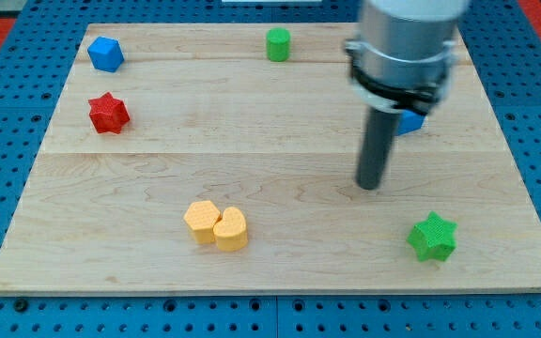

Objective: Place the green star bottom to the green circle

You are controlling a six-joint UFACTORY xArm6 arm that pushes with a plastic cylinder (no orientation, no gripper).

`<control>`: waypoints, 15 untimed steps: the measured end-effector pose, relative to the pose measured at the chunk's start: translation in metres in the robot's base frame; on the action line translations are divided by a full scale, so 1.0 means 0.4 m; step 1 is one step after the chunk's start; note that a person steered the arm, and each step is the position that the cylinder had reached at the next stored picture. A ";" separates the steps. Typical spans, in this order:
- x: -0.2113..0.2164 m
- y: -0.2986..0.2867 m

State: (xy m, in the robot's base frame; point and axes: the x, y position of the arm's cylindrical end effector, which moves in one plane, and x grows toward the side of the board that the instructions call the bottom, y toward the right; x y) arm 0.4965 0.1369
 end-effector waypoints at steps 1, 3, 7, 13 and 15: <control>0.035 0.181; 0.261 0.222; 0.175 -0.017; 0.094 -0.356; 0.014 -0.379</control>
State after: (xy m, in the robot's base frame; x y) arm 0.5021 -0.0148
